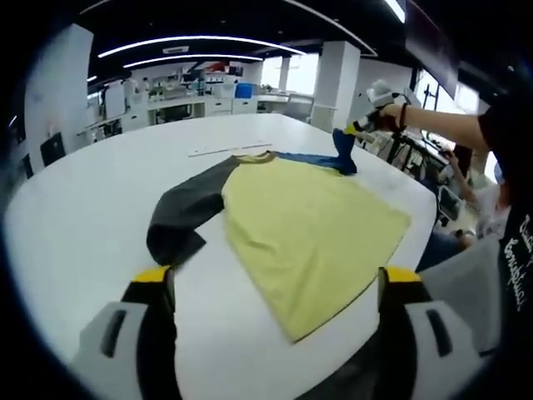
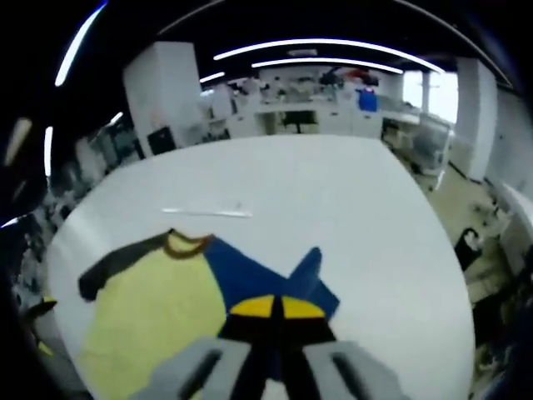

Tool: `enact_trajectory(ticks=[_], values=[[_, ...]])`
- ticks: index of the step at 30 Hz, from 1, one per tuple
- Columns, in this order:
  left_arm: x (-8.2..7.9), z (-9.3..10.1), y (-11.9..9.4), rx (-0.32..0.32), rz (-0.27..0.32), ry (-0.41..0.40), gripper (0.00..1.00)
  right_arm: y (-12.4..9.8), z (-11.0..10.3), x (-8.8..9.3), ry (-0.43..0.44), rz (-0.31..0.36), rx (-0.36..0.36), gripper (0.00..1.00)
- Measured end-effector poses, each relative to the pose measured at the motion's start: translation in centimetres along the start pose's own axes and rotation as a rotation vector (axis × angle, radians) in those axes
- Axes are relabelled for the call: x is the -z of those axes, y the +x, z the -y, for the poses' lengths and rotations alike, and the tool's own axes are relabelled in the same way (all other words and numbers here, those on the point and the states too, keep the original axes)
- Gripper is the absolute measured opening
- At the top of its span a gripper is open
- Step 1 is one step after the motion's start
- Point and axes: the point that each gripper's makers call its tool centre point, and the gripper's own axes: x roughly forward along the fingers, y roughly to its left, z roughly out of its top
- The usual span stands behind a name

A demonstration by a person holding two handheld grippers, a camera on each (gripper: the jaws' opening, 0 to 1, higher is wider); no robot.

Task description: Fold the garment on the visible template until the final outline fits inside the template.

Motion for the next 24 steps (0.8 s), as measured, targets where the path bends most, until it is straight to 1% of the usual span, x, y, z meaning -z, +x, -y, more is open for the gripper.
enact_trajectory(ticks=[6,12,15,17,19,24], values=[[0.0,-0.3,-0.1,-0.006,0.015,-0.016,0.99,1.1,-1.7,-1.2,-0.027,-0.011,-0.015,0.0],[-0.1,-0.3,-0.2,-0.003,0.018,-0.022,0.99,2.3,-3.4,-2.1,-0.049,-0.018,-0.032,0.0],[-0.3,-0.4,-0.3,-0.004,0.037,-0.039,0.99,2.9,-4.2,-2.3,-0.061,-0.026,-0.04,0.0],[-0.3,-0.5,-0.4,-0.008,0.038,-0.037,0.99,3.3,-4.6,-2.5,-0.078,-0.038,-0.043,0.0],[-0.2,-0.7,-0.5,-0.011,0.035,-0.036,0.99,3.2,-5.6,-2.3,-0.085,-0.042,-0.051,0.0],[-0.2,-0.7,-0.5,-0.013,0.034,-0.039,0.99,3.8,-6.7,-2.6,-0.105,-0.049,-0.069,0.0]])
